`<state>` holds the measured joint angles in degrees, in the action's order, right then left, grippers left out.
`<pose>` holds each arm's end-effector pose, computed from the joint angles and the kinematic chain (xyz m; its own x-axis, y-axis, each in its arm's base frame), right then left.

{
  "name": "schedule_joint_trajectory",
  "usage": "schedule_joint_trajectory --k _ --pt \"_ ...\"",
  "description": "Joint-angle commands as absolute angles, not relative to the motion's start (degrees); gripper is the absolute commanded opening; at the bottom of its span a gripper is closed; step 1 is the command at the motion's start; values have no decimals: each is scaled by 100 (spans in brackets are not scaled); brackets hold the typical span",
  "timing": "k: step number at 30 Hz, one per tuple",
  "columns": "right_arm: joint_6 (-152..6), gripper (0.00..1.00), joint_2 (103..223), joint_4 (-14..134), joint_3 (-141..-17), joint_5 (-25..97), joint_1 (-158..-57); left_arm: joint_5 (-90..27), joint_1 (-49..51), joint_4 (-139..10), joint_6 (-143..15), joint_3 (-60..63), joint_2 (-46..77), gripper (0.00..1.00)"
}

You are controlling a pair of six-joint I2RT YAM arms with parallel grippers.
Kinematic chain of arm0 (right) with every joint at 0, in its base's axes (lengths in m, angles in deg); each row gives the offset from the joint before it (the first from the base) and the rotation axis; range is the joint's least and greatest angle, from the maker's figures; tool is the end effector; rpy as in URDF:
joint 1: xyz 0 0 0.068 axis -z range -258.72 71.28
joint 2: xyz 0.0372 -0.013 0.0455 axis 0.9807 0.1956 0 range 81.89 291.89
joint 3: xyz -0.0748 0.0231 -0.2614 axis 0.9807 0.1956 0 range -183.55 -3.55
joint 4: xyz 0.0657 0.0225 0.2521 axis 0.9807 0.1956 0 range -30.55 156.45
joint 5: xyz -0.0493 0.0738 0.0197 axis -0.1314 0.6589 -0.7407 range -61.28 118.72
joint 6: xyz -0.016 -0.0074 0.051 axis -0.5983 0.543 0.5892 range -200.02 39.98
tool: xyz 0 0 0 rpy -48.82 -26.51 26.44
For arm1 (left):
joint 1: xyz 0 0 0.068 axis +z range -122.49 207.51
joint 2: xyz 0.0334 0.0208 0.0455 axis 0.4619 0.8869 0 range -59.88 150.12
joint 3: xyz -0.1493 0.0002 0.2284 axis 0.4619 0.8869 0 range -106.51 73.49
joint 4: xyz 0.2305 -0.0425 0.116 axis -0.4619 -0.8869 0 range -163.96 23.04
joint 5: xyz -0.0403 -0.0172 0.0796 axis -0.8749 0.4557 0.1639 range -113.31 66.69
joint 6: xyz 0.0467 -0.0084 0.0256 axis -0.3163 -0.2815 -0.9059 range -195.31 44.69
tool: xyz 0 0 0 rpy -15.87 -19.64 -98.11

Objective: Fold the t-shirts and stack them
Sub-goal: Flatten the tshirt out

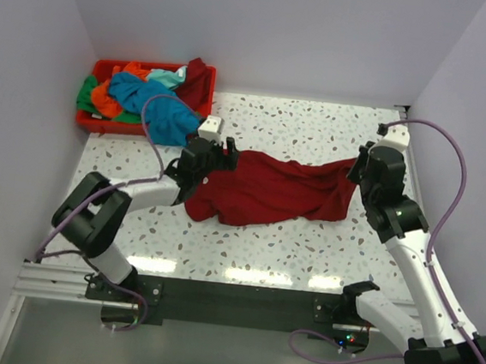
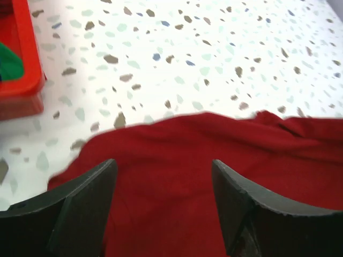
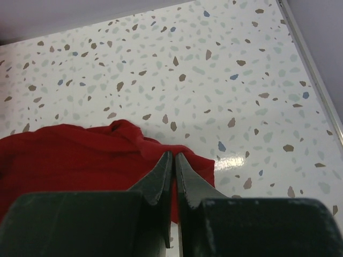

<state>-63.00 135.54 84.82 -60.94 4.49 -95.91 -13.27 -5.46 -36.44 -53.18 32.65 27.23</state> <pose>0.1983 0.0460 0.3627 -0.3090 0.1838 -0.9331 0.1938 0.9727 0.1274 0.2755 -0.1713 0.2120 -0.3598 -0.2088 -0.9094 0.2801 0.9055 -0.3188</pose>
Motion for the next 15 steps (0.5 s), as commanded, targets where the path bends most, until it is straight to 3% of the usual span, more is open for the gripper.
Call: schedule_joint_trajectory --k 1,7,15 --pt "-6235 6 13506 8117 -6059 569 -9577 -1645 -299 -3329 -5886 2221 3676 74" --pt "-6270 6 13515 8107 -6051 561 -9577 -1724 -220 -4068 -6388 900 4900 68" --pt "-6270 7 13690 8055 -6068 561 -9577 -2252 -105 -4297 -6336 599 5508 68"
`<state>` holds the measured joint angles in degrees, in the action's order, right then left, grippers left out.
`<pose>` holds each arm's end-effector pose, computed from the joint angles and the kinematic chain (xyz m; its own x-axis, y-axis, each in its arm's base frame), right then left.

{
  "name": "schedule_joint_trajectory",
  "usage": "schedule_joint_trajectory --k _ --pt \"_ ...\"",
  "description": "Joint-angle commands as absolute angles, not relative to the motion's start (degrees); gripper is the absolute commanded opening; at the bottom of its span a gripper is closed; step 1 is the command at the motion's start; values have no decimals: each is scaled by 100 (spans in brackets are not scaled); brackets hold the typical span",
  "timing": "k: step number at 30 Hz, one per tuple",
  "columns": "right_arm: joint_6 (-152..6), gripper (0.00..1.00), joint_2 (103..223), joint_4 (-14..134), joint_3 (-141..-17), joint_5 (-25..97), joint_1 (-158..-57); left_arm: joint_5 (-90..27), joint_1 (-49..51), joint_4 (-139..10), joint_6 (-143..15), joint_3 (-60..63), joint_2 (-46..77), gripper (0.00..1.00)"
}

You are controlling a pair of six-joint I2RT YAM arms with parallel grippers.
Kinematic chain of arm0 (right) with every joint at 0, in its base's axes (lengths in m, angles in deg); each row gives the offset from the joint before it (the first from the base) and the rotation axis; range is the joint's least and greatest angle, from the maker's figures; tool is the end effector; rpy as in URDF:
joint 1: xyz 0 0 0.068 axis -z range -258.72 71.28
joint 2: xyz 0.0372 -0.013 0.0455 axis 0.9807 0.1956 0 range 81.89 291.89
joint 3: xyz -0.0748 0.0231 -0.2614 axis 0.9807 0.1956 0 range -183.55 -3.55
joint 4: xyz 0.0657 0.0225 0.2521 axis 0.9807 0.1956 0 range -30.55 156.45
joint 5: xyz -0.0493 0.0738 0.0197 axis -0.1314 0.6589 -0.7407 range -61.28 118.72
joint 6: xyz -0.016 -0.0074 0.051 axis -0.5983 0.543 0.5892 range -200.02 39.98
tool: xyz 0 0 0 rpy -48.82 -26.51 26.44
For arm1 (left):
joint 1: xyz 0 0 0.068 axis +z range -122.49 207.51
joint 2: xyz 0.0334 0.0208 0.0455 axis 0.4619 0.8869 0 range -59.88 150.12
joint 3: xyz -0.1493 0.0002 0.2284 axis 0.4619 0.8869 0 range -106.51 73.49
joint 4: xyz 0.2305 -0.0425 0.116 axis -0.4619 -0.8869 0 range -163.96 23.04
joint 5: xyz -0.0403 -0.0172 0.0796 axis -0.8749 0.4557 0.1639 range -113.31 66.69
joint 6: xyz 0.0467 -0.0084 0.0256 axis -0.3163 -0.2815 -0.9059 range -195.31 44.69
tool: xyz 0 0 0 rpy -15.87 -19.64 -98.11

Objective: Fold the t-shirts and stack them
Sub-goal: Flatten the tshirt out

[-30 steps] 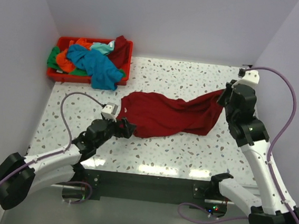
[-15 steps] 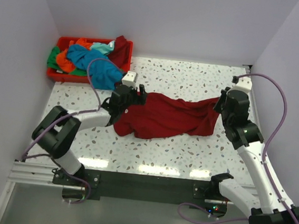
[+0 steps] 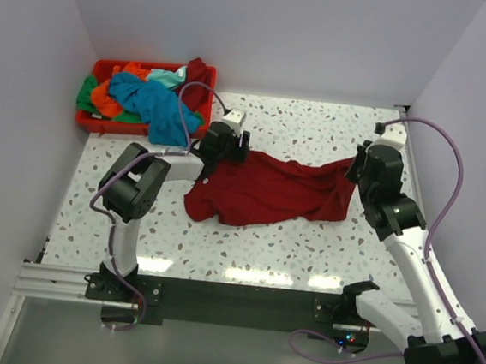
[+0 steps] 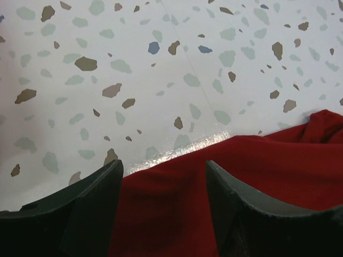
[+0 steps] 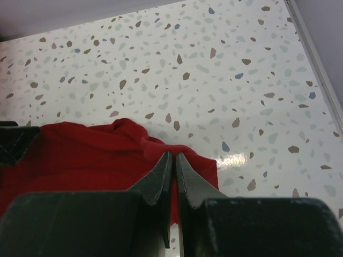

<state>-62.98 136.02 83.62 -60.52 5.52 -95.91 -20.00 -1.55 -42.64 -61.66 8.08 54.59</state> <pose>0.2014 0.0476 0.3607 -0.3092 0.1862 -0.9326 0.1772 0.9747 0.1359 0.3810 -0.2093 0.1622 -0.4592 -0.0145 -0.8882 0.3402 0.9208 -0.1909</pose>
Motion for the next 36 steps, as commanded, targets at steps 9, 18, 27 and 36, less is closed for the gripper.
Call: schedule_joint_trajectory --k 9,18,27,36 --pt "-6244 8 13673 8046 -5980 596 -9577 -2507 -105 -4490 -6371 353 5973 70" --pt "-6253 8 13664 8028 -5892 648 -9577 -2525 -105 -4806 -6424 -34 6378 17" --pt "-6305 8 14305 7739 -6138 614 -9577 -2929 114 -4753 -6283 -383 5869 0" --pt "-6718 5 15624 7817 -7859 25 -9568 -3526 571 -5623 -6309 -2518 5878 0"
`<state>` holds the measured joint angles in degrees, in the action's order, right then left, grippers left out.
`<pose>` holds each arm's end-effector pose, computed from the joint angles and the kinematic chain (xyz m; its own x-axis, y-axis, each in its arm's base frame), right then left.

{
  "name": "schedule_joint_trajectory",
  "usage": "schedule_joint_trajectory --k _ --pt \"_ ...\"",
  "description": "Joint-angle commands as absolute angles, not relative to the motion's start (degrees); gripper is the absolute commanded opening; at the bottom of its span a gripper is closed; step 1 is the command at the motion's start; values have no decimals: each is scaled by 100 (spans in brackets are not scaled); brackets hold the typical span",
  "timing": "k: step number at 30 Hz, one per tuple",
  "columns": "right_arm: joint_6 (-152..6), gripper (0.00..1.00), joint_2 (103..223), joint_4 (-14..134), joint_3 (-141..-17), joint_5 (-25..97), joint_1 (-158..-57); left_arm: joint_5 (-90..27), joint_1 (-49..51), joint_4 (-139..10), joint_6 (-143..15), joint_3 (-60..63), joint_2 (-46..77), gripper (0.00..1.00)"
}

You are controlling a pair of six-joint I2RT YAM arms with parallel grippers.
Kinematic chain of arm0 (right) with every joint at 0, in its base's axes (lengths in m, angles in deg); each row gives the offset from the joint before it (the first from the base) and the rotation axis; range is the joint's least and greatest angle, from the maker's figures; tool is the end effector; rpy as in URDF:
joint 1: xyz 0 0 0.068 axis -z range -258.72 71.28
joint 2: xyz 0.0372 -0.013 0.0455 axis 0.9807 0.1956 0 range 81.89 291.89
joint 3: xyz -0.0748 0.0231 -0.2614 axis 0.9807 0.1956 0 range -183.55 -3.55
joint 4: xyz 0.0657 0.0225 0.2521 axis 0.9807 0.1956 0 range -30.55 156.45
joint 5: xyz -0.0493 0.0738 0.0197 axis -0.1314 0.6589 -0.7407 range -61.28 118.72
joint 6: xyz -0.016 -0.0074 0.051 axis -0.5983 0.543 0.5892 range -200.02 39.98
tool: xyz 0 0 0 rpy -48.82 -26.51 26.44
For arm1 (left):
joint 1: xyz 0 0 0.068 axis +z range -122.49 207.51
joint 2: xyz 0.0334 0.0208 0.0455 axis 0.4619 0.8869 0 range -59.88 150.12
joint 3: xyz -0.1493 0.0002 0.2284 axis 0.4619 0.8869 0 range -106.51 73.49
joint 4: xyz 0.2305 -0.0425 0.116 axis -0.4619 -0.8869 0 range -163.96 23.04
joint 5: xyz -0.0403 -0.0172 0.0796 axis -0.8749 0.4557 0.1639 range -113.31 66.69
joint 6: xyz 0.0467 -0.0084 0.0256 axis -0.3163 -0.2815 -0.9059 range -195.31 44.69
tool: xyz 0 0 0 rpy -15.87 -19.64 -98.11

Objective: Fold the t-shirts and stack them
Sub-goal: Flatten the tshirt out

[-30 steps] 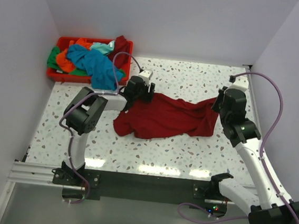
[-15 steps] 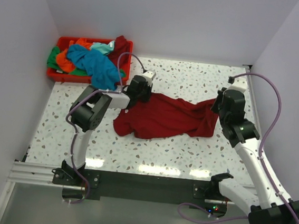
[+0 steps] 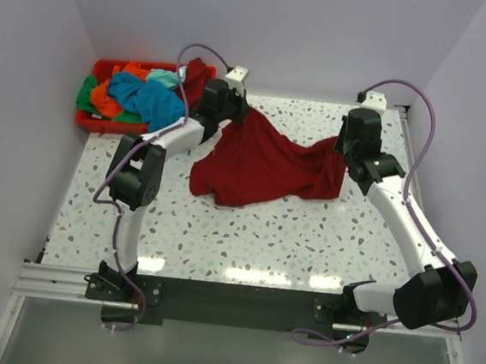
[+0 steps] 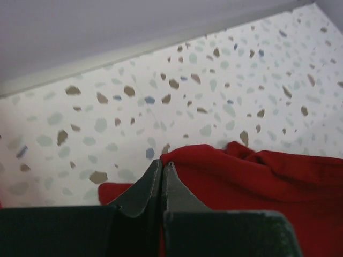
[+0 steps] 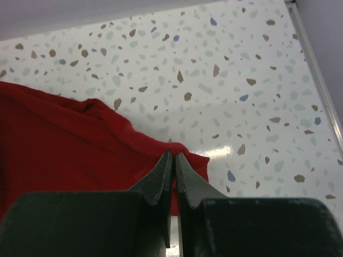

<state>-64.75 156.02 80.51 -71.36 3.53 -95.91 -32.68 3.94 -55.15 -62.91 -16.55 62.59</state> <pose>0.2837 0.0719 0.3513 -0.3992 0.1259 -0.9082 0.2060 0.9775 0.0450 0.4586 -0.2064 0.2171 -0.4300 -0.0436 -0.9018 0.4523 0.8540 -0.2570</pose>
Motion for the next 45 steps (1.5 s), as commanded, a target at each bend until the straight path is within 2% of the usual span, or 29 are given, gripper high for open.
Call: schedule_joint_trajectory --k 1,4,8,10,11,13,14,16,17,18,21,26,34,39,45 --pt "-6753 5 15668 7878 -8227 -1 -9568 -3527 606 -5737 -6388 -2678 5834 0" --pt "-6876 5 15616 7993 -8800 -37 -9568 -3614 720 -5677 -6502 -3031 5509 0" --pt "-6938 4 15221 7958 -8995 95 -9560 -3431 800 -4800 -6652 -2296 4518 0" --pt "-6930 4 14800 7879 -8645 121 -9560 -3053 800 -3942 -6626 -979 3604 0" --pt "-6895 4 14633 7809 -8443 130 -9560 -2895 800 -3658 -6582 131 3270 0" --pt "-6754 4 14099 7756 -7706 86 -9568 -2499 782 -3200 -6284 1270 2321 0" --pt "-6693 4 13930 7747 -7451 69 -9560 -2437 774 -3172 -6144 2285 2057 0" --pt "-6473 4 13404 7747 -6642 -1 -9568 -2340 686 -3206 -5774 3231 1406 28" --pt "-6420 4 13218 7730 -6387 -19 -9568 -2297 607 -3215 -5634 4080 1238 41" --pt "-6254 4 13068 7703 -5880 -19 -9577 -1992 528 -3111 -5432 4462 1002 60" --pt "-6069 4 12672 7520 -5052 -11 -9577 -1491 45 -3135 -5195 5317 754 80" --pt "-6016 5 12776 7650 -4864 -107 -9577 -1268 -316 -2890 -5000 5837 507 82" --pt "-6050 6 12768 7650 -4811 -116 -9577 -407 -299 -2952 -5623 4881 1455 84" --pt "-6068 7 12724 7659 -4820 -28 -9577 -327 -88 -2987 -5896 4186 2237 78" --pt "-6068 8 12715 7598 -4811 33 -9577 -836 210 -3126 -5958 3439 3020 68"
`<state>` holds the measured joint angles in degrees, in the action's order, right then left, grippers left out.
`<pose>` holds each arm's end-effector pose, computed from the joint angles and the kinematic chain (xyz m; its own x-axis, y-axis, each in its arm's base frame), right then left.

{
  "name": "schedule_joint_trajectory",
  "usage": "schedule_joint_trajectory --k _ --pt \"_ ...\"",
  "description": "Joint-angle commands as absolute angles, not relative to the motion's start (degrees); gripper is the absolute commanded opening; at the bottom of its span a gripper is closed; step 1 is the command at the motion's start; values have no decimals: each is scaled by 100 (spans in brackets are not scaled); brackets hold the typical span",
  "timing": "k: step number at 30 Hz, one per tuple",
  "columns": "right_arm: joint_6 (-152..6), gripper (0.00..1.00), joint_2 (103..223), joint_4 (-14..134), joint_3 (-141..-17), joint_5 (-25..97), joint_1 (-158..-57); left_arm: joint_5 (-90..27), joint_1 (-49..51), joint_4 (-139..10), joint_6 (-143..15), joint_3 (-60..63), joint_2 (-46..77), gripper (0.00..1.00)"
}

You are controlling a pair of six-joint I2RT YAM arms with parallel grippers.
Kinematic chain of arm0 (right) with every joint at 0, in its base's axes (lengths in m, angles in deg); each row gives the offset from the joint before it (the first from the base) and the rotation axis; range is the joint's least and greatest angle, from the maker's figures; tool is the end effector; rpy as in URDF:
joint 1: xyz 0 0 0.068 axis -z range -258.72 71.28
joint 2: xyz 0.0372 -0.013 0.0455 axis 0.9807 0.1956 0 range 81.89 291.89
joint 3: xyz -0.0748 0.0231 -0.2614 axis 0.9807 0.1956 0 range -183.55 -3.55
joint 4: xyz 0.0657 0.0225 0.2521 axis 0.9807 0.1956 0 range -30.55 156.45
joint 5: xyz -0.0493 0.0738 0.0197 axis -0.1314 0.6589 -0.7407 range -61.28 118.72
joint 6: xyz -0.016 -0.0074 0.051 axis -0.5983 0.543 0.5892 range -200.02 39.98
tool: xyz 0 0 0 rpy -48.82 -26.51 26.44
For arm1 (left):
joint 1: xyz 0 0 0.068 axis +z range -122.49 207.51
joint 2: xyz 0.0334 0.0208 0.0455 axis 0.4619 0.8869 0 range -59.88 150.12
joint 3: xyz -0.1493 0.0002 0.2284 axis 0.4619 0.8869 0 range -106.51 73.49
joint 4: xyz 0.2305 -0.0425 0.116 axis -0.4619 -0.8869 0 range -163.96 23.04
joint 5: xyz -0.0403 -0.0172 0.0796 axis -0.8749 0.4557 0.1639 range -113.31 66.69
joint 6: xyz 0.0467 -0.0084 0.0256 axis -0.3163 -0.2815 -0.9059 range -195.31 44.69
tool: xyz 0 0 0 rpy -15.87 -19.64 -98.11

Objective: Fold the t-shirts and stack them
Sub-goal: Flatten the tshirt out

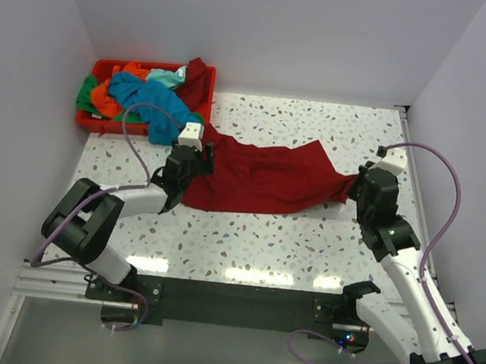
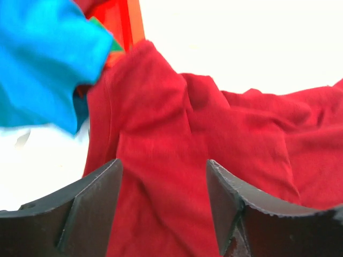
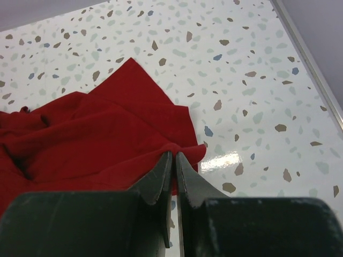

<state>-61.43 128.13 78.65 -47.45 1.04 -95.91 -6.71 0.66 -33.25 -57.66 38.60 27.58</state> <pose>0.1795 0.0382 0.3154 -0.2844 0.2075 -0.9360 0.2550 0.9575 0.1348 0.2787 -0.1296 0.1842 -0.3330 -0.1572 -0.9297 0.0950 0.9754 -0.1989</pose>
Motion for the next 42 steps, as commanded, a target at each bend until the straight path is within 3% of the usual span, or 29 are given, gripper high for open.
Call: schedule_joint_trajectory --k 1,17,36,42 --pt "-6077 8 12733 7580 -4811 51 -9577 -881 246 -3206 -5966 3212 3143 68" --pt "-6094 9 13014 7387 -4829 218 -9577 -1303 642 -3523 -5835 2533 4470 60" --pt "-6130 10 13330 7308 -4917 341 -9577 -1074 800 -3558 -5993 2392 4690 59" --pt "-6130 10 13330 7325 -4917 341 -9577 -1241 800 -3567 -5940 2357 4814 45"
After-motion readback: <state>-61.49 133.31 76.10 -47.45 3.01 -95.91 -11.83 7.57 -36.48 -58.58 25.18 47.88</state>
